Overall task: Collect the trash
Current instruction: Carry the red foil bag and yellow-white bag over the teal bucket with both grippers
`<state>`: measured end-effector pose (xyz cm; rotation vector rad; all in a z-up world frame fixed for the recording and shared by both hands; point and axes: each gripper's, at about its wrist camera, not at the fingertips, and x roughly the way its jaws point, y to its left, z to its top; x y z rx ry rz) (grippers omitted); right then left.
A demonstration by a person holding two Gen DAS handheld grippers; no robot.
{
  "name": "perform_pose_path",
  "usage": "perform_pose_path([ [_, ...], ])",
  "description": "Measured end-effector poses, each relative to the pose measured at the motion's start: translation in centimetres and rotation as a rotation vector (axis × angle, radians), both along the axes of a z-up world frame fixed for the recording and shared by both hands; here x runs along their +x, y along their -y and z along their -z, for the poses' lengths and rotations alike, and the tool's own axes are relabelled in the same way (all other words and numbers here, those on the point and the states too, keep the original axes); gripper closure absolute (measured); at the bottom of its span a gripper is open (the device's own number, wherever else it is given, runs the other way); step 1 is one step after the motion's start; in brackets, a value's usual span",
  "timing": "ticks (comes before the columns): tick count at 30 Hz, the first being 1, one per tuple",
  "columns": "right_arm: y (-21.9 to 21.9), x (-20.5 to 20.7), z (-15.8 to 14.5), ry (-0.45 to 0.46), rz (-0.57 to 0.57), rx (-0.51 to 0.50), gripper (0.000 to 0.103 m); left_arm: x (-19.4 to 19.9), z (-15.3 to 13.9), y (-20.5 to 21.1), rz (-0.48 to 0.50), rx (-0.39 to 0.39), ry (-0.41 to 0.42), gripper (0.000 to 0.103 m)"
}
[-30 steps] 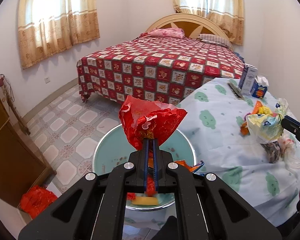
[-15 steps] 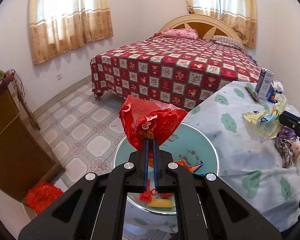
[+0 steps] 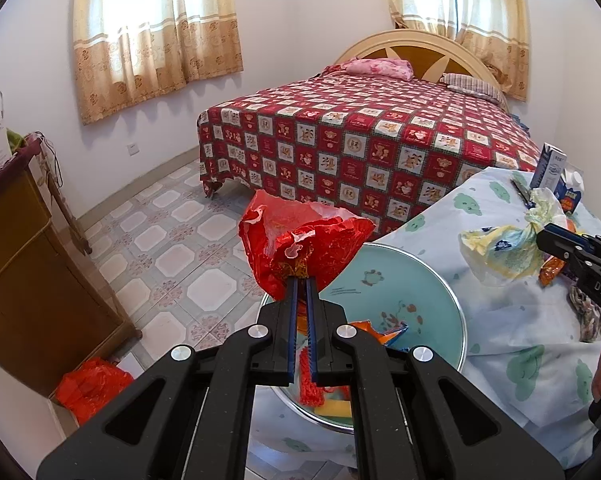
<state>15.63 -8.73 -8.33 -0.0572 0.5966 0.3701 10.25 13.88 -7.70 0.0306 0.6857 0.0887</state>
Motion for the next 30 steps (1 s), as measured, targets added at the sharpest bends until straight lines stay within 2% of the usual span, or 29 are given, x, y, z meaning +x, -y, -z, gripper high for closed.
perform_pose_path([
  [30, -5.1, 1.4, 1.3, -0.025, -0.076, -0.062, 0.089, 0.6, -0.1, -2.3, -0.036, -0.011, -0.001, 0.099],
])
